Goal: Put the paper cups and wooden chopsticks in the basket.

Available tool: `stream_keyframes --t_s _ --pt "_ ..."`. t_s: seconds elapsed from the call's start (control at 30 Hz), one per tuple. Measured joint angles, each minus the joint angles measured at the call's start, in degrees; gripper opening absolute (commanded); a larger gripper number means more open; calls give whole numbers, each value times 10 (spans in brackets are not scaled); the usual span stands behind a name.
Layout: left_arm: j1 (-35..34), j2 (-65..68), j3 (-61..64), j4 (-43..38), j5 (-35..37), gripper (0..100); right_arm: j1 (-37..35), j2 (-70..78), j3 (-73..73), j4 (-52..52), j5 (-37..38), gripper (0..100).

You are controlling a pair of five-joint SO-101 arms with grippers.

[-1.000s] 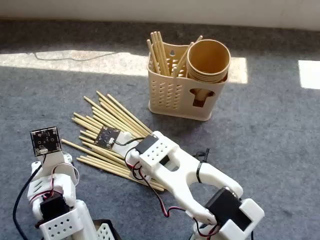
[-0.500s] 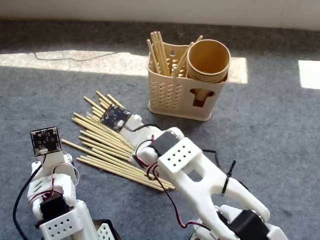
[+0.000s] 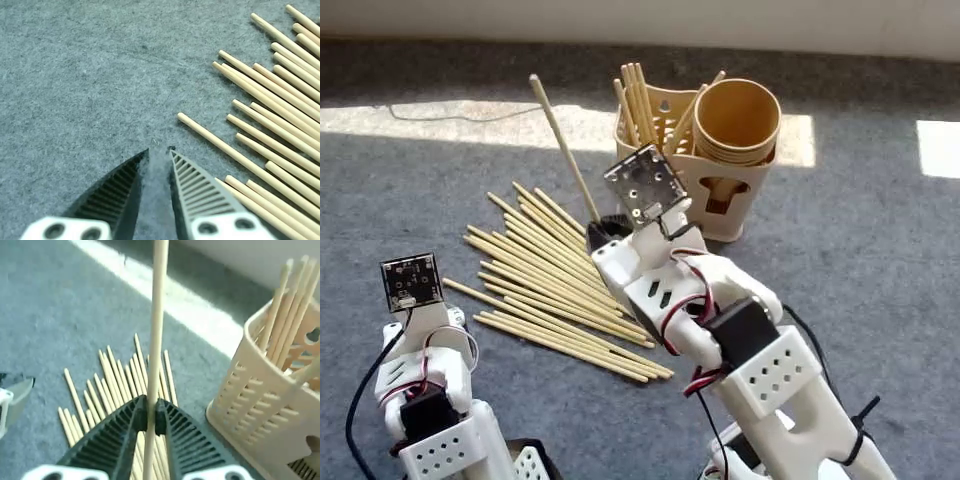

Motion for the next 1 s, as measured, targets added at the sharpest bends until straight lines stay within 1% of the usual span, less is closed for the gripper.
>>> stream_keyframes --t_s 0.2,0.5,0.6,0.7,0.87,1.0 --pt "0 0 0 0 0 71 29 -10 0 -108 0 4" --pt "0 0 0 0 0 71 97 -10 1 -294 0 4" --pt "0 0 2 0 0 71 107 -9 1 -337 0 4" --pt "0 0 5 -5 0 71 117 18 1 -384 0 4" --pt "0 0 5 -13 0 71 150 109 1 -477 0 4" --pt "0 0 5 -14 0 71 168 177 1 -520 0 4"
